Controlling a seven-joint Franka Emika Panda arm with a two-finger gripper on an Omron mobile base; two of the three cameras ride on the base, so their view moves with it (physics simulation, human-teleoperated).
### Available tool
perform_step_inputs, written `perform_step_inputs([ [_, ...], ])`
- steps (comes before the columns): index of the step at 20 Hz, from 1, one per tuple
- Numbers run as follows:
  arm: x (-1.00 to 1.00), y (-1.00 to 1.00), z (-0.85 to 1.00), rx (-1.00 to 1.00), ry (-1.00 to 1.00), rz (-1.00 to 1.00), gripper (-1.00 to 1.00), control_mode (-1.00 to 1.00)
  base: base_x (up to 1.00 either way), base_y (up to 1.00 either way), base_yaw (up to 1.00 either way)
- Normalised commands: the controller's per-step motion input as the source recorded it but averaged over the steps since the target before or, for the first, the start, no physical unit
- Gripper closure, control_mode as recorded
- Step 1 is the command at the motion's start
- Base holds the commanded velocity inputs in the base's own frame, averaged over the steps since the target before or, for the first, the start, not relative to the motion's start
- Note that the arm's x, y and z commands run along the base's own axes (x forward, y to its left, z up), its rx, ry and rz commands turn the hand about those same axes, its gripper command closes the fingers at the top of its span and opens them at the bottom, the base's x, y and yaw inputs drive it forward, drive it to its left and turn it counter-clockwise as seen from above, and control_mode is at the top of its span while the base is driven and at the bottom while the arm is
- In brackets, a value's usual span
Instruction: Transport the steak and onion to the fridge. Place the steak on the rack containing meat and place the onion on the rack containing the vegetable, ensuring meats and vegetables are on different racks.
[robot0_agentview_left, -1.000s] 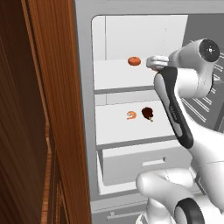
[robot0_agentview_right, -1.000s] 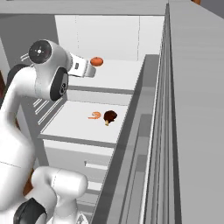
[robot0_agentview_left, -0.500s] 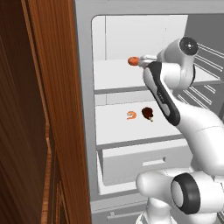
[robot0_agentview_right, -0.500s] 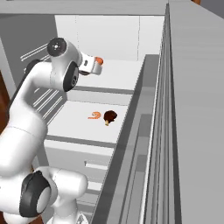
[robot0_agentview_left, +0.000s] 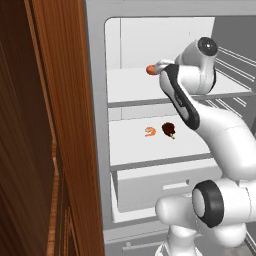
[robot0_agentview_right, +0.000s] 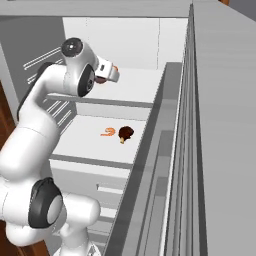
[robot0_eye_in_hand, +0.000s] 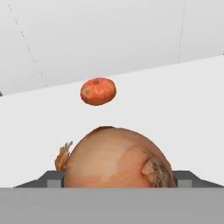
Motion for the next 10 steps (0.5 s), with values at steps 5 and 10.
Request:
perform_step_inputs([
  [5, 0.29, 0.0, -0.27, 0.0, 0.06, 0.0, 1.0, -1.0, 0.0, 0.0, 0.0],
  [10, 0.26, 0.0, -0.27, 0.0, 0.05, 0.0, 1.0, -1.0, 0.0, 0.0, 0.0],
])
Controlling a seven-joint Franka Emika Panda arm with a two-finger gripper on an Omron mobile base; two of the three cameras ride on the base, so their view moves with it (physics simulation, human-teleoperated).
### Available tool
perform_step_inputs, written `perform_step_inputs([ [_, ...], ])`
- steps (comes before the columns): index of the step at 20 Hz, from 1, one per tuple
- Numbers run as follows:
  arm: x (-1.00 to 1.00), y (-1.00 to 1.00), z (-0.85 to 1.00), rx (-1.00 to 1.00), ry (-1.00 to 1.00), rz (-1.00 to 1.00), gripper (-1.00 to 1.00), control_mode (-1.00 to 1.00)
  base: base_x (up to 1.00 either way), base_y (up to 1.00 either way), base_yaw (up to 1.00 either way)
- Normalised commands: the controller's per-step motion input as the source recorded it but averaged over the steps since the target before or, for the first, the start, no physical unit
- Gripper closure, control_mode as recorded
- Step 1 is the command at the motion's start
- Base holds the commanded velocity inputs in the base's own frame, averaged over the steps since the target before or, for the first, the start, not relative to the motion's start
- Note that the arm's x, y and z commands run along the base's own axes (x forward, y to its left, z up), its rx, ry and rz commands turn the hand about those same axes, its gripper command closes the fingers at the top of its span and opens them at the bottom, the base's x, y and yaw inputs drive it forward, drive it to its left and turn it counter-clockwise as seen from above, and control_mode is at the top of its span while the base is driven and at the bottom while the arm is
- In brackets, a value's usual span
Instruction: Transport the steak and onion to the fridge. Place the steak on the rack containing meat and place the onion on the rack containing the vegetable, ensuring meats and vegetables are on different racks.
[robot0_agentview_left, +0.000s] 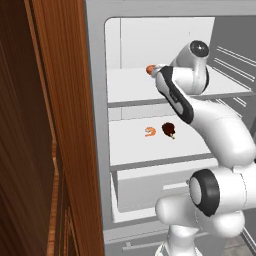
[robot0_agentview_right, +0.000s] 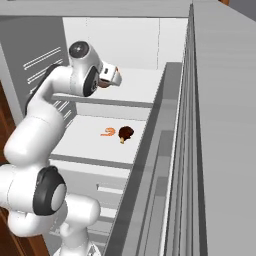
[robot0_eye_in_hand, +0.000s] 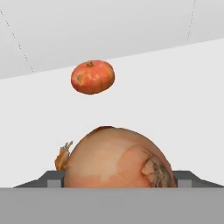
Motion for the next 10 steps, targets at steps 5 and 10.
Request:
perform_step_inputs([
  [5, 0.22, 0.0, -0.17, 0.0, 0.03, 0.0, 1.0, -1.0, 0.0, 0.0, 0.0],
  [10, 0.23, 0.0, -0.17, 0.0, 0.04, 0.0, -1.0, -1.0, 0.0, 0.0, 0.0],
])
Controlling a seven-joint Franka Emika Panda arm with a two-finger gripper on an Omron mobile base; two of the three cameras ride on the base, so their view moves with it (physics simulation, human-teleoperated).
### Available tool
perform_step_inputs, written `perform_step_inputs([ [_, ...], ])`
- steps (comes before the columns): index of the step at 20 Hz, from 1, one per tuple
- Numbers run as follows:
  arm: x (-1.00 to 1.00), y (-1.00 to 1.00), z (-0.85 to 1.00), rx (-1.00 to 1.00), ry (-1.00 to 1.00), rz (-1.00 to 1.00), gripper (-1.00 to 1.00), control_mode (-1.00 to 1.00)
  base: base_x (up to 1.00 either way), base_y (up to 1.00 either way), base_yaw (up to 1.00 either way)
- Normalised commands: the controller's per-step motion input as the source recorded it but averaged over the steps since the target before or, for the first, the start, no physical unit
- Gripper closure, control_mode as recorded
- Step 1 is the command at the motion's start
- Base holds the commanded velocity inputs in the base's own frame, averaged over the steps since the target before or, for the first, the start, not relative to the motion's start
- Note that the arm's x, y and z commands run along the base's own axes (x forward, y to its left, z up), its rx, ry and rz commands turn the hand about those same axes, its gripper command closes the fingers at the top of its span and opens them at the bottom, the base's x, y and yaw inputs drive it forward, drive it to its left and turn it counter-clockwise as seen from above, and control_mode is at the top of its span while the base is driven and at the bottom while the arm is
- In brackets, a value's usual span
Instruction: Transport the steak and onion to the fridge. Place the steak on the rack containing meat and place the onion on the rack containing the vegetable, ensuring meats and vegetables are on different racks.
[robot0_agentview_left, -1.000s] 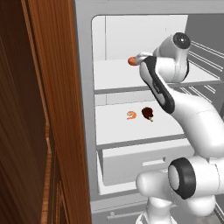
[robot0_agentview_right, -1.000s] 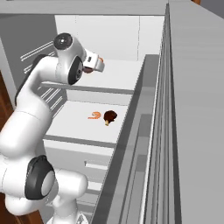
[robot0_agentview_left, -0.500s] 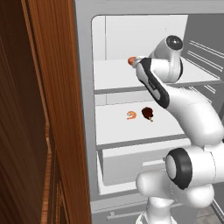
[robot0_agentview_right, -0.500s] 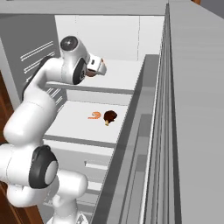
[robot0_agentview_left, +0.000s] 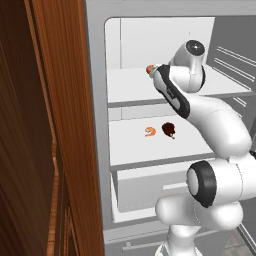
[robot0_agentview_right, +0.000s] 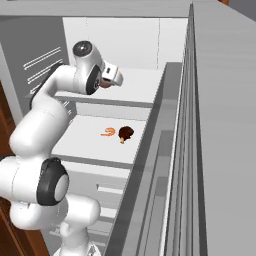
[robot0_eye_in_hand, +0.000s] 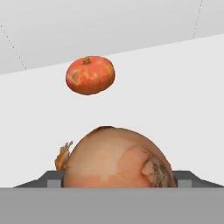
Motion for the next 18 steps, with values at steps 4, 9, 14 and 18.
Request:
perform_step_inputs([
  [4, 0.41, 0.0, -0.07, 0.0, 0.0, 0.0, -1.0, -1.0, 0.0, 0.0, 0.0],
  [9, 0.64, 0.0, -0.03, 0.0, -0.02, 0.0, -1.0, -1.0, 0.0, 0.0, 0.0],
  [14, 0.15, 0.02, 0.0, -0.01, -0.02, 0.0, -1.0, -1.0, 0.0, 0.0, 0.0],
  [18, -0.13, 0.04, 0.0, -0.01, -0.01, 0.0, -1.0, -1.0, 0.0, 0.0, 0.0],
])
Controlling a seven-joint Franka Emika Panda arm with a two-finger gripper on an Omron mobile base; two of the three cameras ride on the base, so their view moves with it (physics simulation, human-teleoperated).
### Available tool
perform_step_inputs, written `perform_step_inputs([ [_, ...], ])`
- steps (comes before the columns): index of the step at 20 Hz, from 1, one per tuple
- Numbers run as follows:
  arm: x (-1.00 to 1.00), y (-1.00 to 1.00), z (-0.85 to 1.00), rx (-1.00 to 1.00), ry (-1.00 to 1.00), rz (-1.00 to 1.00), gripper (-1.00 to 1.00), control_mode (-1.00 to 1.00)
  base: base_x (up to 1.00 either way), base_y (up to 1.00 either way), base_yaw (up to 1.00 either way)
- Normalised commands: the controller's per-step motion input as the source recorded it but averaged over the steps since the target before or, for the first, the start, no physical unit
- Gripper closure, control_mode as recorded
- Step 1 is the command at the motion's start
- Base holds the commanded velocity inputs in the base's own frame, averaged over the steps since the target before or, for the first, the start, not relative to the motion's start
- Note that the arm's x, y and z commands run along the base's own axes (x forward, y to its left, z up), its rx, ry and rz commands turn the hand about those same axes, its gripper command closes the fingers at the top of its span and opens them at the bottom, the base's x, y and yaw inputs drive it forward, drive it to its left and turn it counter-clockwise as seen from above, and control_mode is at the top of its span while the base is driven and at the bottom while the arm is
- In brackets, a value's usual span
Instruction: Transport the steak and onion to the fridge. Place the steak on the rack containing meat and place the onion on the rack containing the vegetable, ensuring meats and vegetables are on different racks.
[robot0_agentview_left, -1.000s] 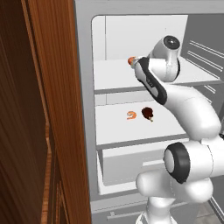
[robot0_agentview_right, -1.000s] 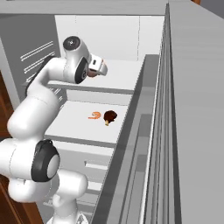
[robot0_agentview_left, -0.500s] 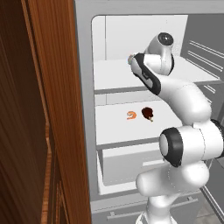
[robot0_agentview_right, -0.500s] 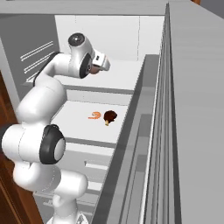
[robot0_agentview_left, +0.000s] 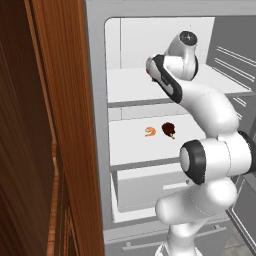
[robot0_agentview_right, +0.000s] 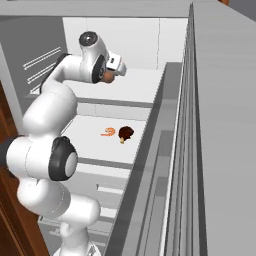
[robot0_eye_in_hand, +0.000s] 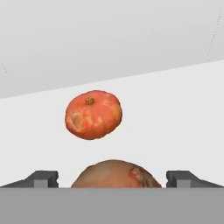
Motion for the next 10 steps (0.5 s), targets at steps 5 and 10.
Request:
perform_step_inputs([
  [5, -0.3, 0.0, 0.0, 0.0, -0.04, 0.0, -1.0, -1.0, 0.0, 0.0, 0.0],
  [10, -0.58, 0.0, 0.22, 0.0, -0.28, 0.0, -1.0, -1.0, 0.0, 0.0, 0.0],
])
